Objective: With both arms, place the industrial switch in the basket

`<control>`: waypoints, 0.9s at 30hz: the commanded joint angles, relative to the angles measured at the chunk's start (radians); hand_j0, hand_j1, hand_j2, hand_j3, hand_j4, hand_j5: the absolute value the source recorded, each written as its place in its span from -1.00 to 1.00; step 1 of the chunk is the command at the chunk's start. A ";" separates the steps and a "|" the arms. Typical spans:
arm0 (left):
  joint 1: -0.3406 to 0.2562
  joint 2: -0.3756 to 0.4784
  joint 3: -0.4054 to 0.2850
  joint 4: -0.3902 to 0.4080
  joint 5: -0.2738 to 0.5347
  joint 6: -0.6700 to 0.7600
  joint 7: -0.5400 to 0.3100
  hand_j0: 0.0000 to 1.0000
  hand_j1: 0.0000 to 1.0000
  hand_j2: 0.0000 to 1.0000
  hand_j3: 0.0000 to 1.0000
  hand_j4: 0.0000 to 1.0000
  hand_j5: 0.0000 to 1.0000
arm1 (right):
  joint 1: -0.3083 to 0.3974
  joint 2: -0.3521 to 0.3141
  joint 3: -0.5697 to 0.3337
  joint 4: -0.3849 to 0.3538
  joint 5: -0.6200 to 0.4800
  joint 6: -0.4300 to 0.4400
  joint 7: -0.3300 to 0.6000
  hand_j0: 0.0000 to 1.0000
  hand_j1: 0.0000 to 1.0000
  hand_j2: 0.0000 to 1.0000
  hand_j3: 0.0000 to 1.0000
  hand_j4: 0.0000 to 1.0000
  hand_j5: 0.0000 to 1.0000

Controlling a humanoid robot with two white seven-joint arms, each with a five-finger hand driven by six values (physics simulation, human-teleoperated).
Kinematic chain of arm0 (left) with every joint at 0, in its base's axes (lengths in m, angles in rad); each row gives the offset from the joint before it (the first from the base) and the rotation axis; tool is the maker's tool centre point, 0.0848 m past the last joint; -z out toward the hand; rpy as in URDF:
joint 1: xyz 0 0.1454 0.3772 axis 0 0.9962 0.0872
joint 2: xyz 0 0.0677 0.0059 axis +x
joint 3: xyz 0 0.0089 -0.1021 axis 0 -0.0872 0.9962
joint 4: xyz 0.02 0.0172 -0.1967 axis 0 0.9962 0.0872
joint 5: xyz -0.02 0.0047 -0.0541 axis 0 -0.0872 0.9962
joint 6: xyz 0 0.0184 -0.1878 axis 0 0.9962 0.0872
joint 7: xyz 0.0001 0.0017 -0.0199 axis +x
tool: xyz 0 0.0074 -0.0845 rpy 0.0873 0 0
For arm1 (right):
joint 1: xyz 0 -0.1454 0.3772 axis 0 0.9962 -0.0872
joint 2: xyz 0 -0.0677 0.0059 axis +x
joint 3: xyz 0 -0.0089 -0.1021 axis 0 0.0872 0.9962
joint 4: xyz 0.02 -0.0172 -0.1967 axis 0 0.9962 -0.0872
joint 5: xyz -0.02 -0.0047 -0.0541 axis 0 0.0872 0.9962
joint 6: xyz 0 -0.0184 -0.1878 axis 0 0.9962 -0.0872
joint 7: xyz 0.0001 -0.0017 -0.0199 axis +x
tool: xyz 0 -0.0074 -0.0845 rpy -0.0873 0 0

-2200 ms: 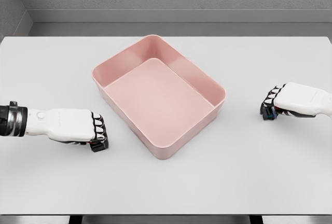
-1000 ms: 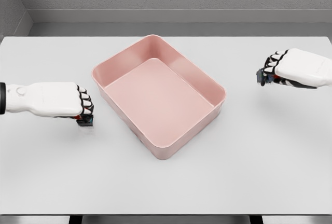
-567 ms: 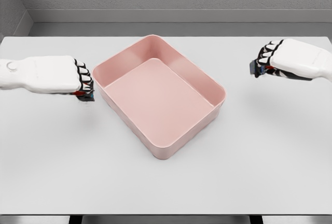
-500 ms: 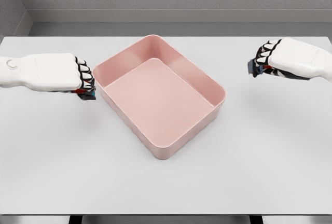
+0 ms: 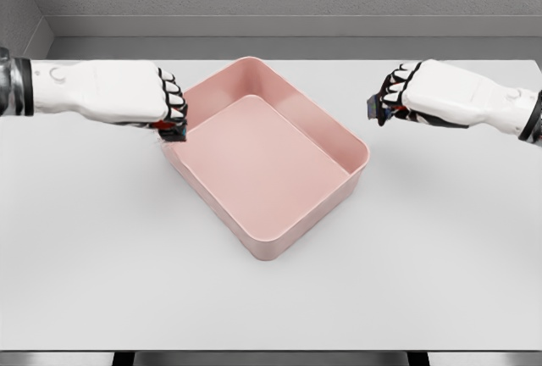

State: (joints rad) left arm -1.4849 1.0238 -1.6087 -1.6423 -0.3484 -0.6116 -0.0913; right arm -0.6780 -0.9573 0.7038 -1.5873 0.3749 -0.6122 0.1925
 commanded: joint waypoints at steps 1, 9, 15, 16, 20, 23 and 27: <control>0.000 -0.056 -0.002 0.041 0.005 0.001 0.001 -0.11 -0.11 -0.11 -0.11 -0.11 -0.11 | 0.000 0.014 0.016 -0.003 -0.007 0.001 -0.001 -0.20 -0.20 -0.20 -0.20 -0.20 -0.20; 0.014 -0.126 -0.008 0.091 -0.007 0.001 -0.001 -0.11 -0.11 -0.11 -0.11 -0.11 -0.11 | -0.026 0.063 0.049 -0.011 -0.005 0.001 0.002 -0.19 -0.19 -0.19 -0.19 -0.19 -0.19; 0.028 -0.159 -0.045 0.128 -0.021 0.001 -0.002 -0.10 -0.10 -0.10 -0.10 -0.10 -0.10 | -0.029 0.071 0.063 -0.040 -0.005 0.001 0.002 -0.20 -0.20 -0.20 -0.20 -0.20 -0.20; 0.029 -0.163 -0.053 0.128 -0.021 0.001 -0.002 -0.09 -0.09 -0.09 -0.09 -0.09 -0.09 | -0.032 0.074 0.069 -0.049 -0.005 0.001 0.002 -0.19 -0.19 -0.19 -0.19 -0.19 -0.19; 0.034 -0.177 -0.059 0.128 -0.023 0.001 -0.002 -0.08 -0.08 -0.08 -0.08 -0.08 -0.08 | -0.037 0.077 0.077 -0.072 -0.005 0.001 0.002 -0.19 -0.19 -0.19 -0.19 -0.19 -0.19; 0.048 -0.195 -0.060 0.134 -0.041 0.001 -0.001 -0.06 -0.06 -0.06 -0.06 -0.06 -0.06 | -0.038 0.078 0.077 -0.085 -0.005 0.001 0.002 -0.19 -0.19 -0.19 -0.19 -0.19 -0.19; 0.052 -0.200 -0.060 0.145 -0.041 0.001 -0.001 0.04 0.04 0.04 0.04 0.04 0.04 | -0.041 0.084 0.078 -0.091 -0.005 0.001 0.001 -0.19 -0.19 -0.19 -0.19 -0.19 -0.19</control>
State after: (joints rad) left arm -1.4327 0.8282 -1.6697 -1.5047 -0.3927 -0.6114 -0.0929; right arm -0.7194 -0.8754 0.7818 -1.6733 0.3766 -0.6123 0.1945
